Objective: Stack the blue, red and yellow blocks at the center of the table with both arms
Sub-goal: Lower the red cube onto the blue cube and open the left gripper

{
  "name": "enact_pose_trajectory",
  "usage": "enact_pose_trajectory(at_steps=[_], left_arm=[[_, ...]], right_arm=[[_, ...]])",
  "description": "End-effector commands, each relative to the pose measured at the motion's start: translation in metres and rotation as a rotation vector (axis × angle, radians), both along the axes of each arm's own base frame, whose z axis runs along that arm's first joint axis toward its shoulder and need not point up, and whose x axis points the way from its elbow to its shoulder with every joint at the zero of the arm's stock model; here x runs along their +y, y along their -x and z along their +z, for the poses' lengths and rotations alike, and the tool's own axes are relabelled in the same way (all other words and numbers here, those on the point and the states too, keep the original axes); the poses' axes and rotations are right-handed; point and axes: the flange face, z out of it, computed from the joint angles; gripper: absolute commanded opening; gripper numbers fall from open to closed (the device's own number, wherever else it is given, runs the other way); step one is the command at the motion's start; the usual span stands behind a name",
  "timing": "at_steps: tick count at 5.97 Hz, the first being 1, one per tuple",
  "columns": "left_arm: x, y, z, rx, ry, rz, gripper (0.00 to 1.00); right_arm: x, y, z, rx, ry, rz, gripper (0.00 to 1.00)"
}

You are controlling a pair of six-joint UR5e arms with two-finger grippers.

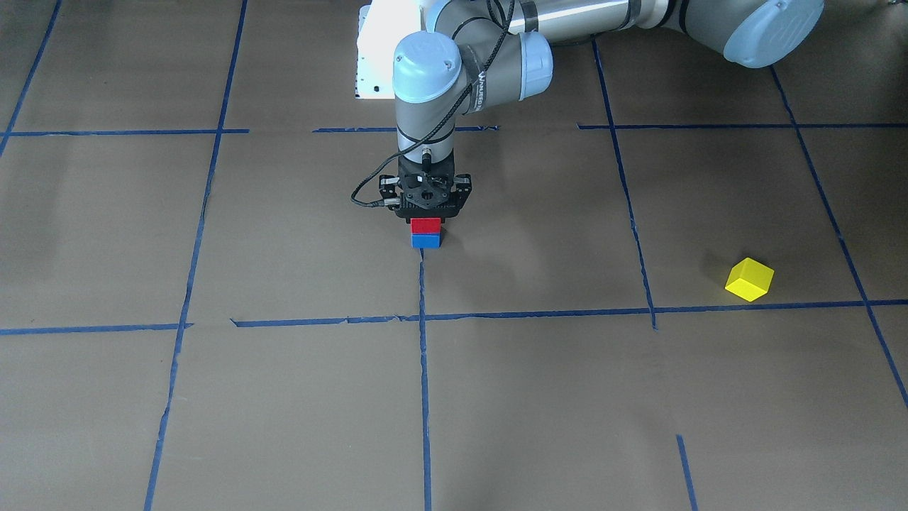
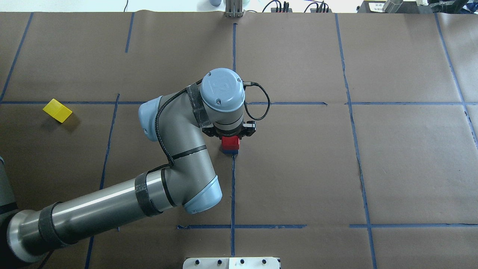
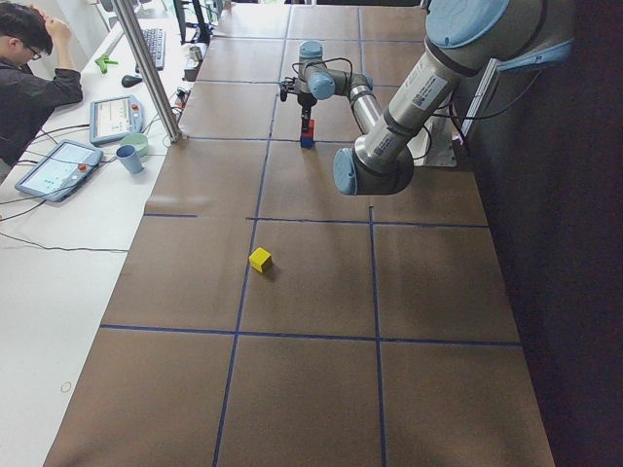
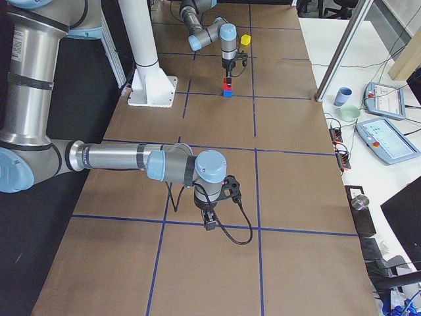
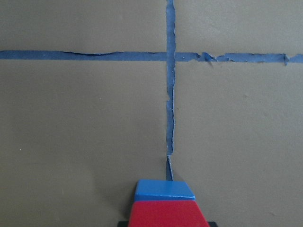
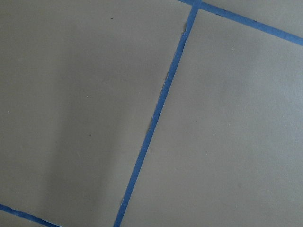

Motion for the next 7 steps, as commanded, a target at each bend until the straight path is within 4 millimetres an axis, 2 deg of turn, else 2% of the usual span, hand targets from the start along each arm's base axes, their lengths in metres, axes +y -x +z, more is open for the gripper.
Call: enact_pose_trajectory(at_steps=[1,3,4,6,7], left_arm=[[0.0,-0.001,0.002,-0.002,0.001,0.001,0.44],[0.0,-0.001,0.003,-0.003,0.002,0.001,0.85],[0.001,-0.003,0.005,-0.005,0.0,0.004,1.0],[0.004,0.01,-0.013,0.029,-0.016,0.0,1.0],[0.0,0.03,-0.023,0.051,-0.029,-0.01,1.0]], right_arm=[[0.0,0.0,0.0,0.0,0.0,0.0,1.0],[0.0,0.0,0.0,0.0,0.0,0.0,1.0],[0.0,0.0,0.0,0.0,0.0,0.0,1.0],[0.0,0.0,0.0,0.0,0.0,0.0,1.0],[0.0,0.0,0.0,0.0,0.0,0.0,1.0]])
